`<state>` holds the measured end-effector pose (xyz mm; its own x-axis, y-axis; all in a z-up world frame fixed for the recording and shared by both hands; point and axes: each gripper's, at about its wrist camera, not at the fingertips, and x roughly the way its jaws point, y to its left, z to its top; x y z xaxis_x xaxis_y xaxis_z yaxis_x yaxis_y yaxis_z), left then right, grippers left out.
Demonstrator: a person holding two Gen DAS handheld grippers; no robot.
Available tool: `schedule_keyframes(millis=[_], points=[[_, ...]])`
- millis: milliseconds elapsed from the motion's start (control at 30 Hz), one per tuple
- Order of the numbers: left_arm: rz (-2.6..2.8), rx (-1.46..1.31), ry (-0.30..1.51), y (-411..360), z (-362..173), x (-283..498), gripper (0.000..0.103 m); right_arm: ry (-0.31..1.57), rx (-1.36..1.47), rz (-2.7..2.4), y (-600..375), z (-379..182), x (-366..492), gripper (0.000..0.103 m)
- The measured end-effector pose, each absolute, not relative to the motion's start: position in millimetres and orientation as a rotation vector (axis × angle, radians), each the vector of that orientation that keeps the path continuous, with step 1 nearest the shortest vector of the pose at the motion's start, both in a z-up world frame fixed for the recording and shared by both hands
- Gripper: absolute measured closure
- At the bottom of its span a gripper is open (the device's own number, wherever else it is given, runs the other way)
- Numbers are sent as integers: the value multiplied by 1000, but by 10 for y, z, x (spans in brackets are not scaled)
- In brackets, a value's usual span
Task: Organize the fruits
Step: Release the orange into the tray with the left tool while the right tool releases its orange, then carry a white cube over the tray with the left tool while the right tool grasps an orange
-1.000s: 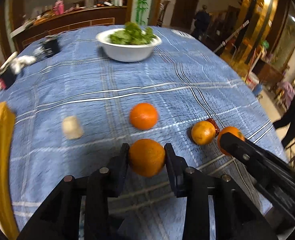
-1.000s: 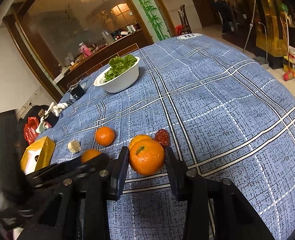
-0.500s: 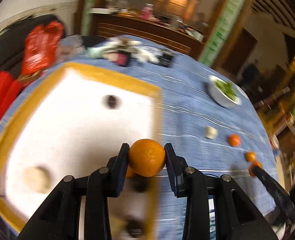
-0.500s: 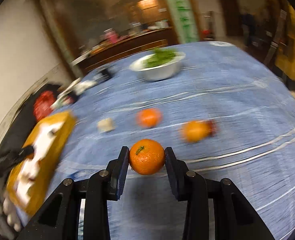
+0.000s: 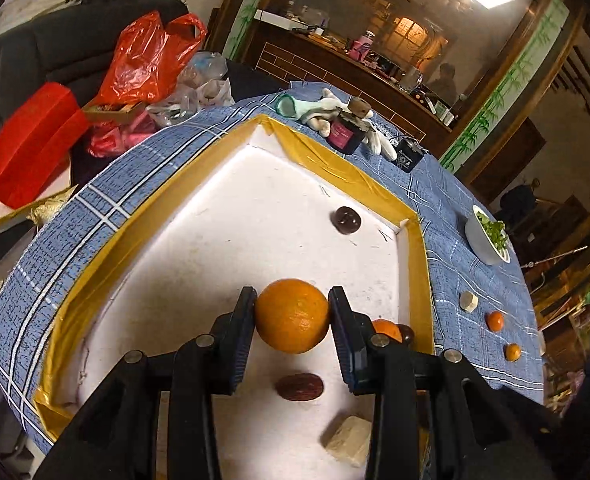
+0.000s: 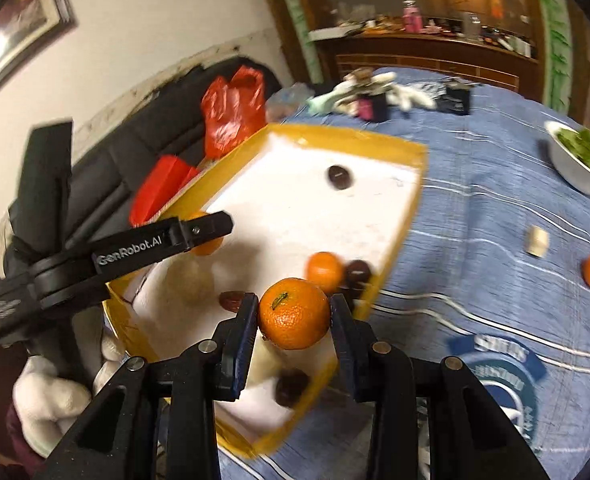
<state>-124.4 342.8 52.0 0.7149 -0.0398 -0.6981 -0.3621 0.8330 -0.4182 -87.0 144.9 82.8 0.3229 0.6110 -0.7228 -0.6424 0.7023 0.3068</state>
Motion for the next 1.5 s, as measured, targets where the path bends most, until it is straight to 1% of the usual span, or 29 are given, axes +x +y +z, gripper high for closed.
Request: schedule_keyframes(millis=[33,67,100,133,167,200,233,267,300,333,367,400,600,833,1200,1367,1500], points=[[184,-578,759,3461,521,-1260,66,942,-44,825,1504,795,-861,62],[178,-584,755,3473,522,-1270,61,959,-51,825,1587,741,-846,62],[174,-593,749,3503,530,-1291,53,966,-56,823,1630,707,-844,62],[173,-599,742,3529,544,-1315,49,973,-61,821,1667,674,-834,61],[173,-603,736,3541,557,-1332,42,980,-63,825,1706,636,-829,61],[173,-607,725,3560,579,-1357,39,984,-63,827,1730,639,-836,61],[172,-611,717,3571,597,-1370,38,990,-61,831,1741,630,-841,61],[173,-617,708,3590,617,-1390,35,989,-58,832,1742,635,-852,59],[177,-623,697,3600,645,-1412,30,979,-57,829,1733,659,-860,53],[186,-626,688,3599,676,-1432,27,966,-57,826,1729,682,-867,51],[194,-626,682,3598,695,-1446,22,951,-53,824,1699,719,-882,49],[208,-624,672,3585,733,-1462,19,945,-49,824,1694,750,-873,49],[94,-619,626,3324,910,-1479,18,923,34,802,1364,875,-875,49],[0,-514,703,2788,961,-1311,18,904,125,703,639,860,-838,49],[-96,-392,802,1977,883,-996,18,901,278,362,-1151,632,-449,50],[-266,-390,930,1495,645,-805,18,882,310,283,-1588,594,-311,50],[-288,-312,946,1209,608,-759,19,875,285,261,-1643,544,-180,50]])
